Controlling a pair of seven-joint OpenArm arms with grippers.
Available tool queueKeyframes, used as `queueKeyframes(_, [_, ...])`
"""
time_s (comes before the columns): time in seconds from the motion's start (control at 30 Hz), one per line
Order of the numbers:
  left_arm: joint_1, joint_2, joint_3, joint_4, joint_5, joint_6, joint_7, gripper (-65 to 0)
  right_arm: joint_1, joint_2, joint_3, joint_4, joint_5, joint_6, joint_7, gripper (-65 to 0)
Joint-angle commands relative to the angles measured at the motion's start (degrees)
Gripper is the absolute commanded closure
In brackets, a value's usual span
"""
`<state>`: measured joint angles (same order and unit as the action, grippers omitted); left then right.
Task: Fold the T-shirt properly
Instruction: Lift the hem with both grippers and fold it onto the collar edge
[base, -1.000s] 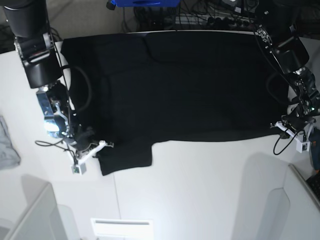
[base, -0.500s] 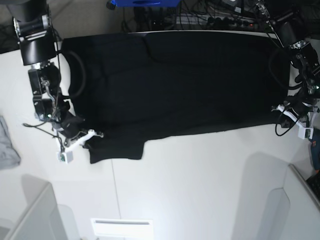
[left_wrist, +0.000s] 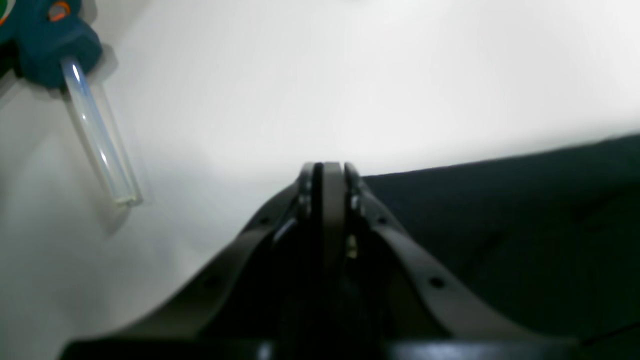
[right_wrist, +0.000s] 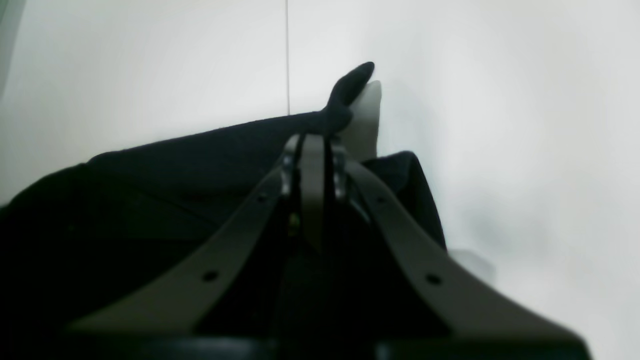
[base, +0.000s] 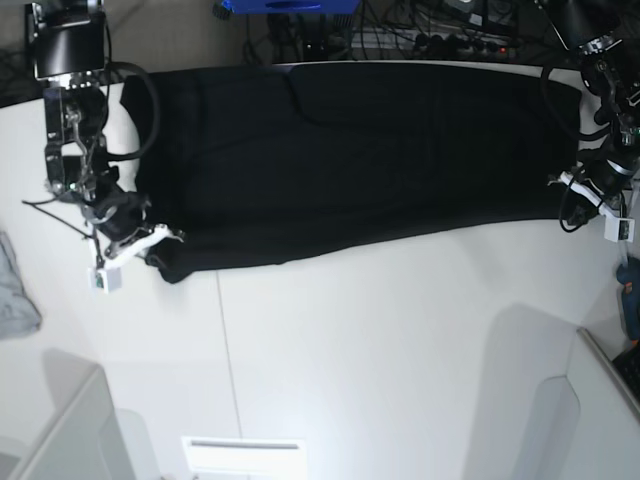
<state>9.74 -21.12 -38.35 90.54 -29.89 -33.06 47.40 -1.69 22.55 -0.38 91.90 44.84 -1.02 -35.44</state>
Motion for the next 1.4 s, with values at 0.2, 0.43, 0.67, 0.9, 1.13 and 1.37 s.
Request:
queueKeyframes(0.2, [1.6, -0.9, -4.3, 5.3, -0.7, -0.7, 4.4, 0.0, -4.2, 0.7, 3.8, 6.6, 0.3, 0.3, 0.8, 0.0])
queueKeyframes(0.43, [2.4, -0.9, -5.2, 8.8, -0.6, -5.1, 8.8, 0.0, -9.0, 0.7, 5.8, 11.1, 0.4, 0.3, 0.8, 0.0])
queueKeyframes(0.67, [4.8, -0.9, -5.2, 9.8, -0.6, -5.1, 8.9, 0.0, -14.3, 0.6, 8.7, 16.4, 0.6, 0.3, 0.8, 0.0])
queueKeyframes(0.9, [7.5, -0.9, -5.3, 11.8, -0.7, -5.1, 8.9, 0.0, -18.9, 0.5, 9.1, 19.8, 0.7, 0.3, 0.8, 0.0])
queueKeyframes(1.13, [10.2, -0.8, -7.8, 14.9, -0.7, -5.1, 8.9, 0.0, -23.3, -1.3, 10.5, 22.5, 0.7, 0.3, 0.8, 0.0])
queueKeyframes(1.37, [12.3, -1.2, -8.9, 15.1, -0.7, -5.1, 8.9, 0.0, -26.5, -2.4, 11.7, 23.0, 0.7, 0.3, 0.9, 0.0])
